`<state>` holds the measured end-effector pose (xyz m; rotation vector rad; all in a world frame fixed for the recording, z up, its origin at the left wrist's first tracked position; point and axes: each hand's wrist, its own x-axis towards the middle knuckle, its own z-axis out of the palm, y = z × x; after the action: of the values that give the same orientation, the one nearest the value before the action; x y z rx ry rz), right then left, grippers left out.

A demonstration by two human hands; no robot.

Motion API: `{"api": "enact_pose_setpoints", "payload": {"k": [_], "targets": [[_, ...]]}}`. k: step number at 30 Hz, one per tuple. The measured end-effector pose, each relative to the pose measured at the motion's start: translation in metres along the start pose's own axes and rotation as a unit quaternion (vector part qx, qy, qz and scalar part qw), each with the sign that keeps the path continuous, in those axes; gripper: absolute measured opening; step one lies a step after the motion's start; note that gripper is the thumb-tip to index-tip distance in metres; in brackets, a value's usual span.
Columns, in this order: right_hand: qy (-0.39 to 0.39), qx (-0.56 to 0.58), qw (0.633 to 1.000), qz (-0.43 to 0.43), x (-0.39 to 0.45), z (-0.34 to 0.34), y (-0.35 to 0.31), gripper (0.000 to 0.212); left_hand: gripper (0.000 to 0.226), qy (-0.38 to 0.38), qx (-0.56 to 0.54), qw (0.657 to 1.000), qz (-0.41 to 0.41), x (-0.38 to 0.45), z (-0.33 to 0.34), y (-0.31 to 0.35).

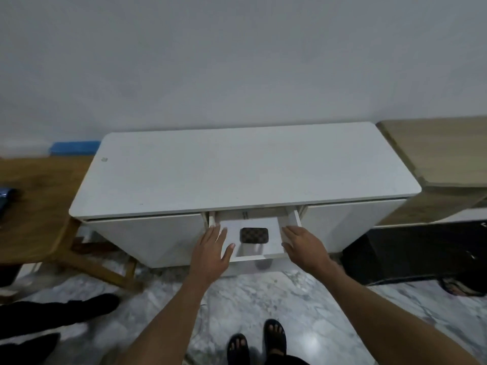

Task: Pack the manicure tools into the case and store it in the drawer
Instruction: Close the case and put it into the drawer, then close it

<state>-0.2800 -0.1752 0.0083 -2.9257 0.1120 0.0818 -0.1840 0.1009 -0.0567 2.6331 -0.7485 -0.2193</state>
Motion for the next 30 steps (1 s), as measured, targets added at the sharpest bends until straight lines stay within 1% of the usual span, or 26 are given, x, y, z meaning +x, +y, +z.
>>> {"api": "enact_pose_setpoints", "payload": {"k": [6, 7, 10, 14, 18, 23, 30], "targets": [[-0.046, -0.016, 0.999, 0.014, -0.043, 0.031, -0.005, 0.054, 0.071, -0.009, 0.017, 1.000, 0.002, -0.057, 0.031, -0.002], [-0.059, -0.019, 0.998, 0.019, -0.048, 0.037, -0.005, 0.056, 0.071, -0.013, 0.016, 1.000, 0.000, -0.063, 0.036, -0.002], [-0.092, -0.024, 0.995, 0.033, -0.060, 0.053, -0.004, 0.062, 0.083, -0.025, 0.009, 1.000, 0.000, -0.075, 0.049, 0.000], [-0.118, -0.039, 0.991, 0.044, -0.060, 0.066, -0.004, 0.068, 0.081, -0.017, 0.033, 0.999, 0.023, -0.081, 0.059, 0.000], [-0.116, -0.041, 0.991, 0.049, -0.049, 0.070, -0.002, 0.072, 0.079, -0.010, 0.043, 0.998, 0.038, -0.072, 0.062, -0.005], [-0.115, -0.040, 0.992, 0.046, -0.019, 0.066, 0.005, 0.072, 0.078, -0.004, 0.049, 0.998, 0.047, -0.039, 0.055, -0.012], [-0.120, -0.035, 0.991, 0.046, 0.029, 0.059, 0.017, 0.073, 0.082, 0.002, 0.043, 0.999, 0.015, 0.008, 0.050, -0.016]]}}
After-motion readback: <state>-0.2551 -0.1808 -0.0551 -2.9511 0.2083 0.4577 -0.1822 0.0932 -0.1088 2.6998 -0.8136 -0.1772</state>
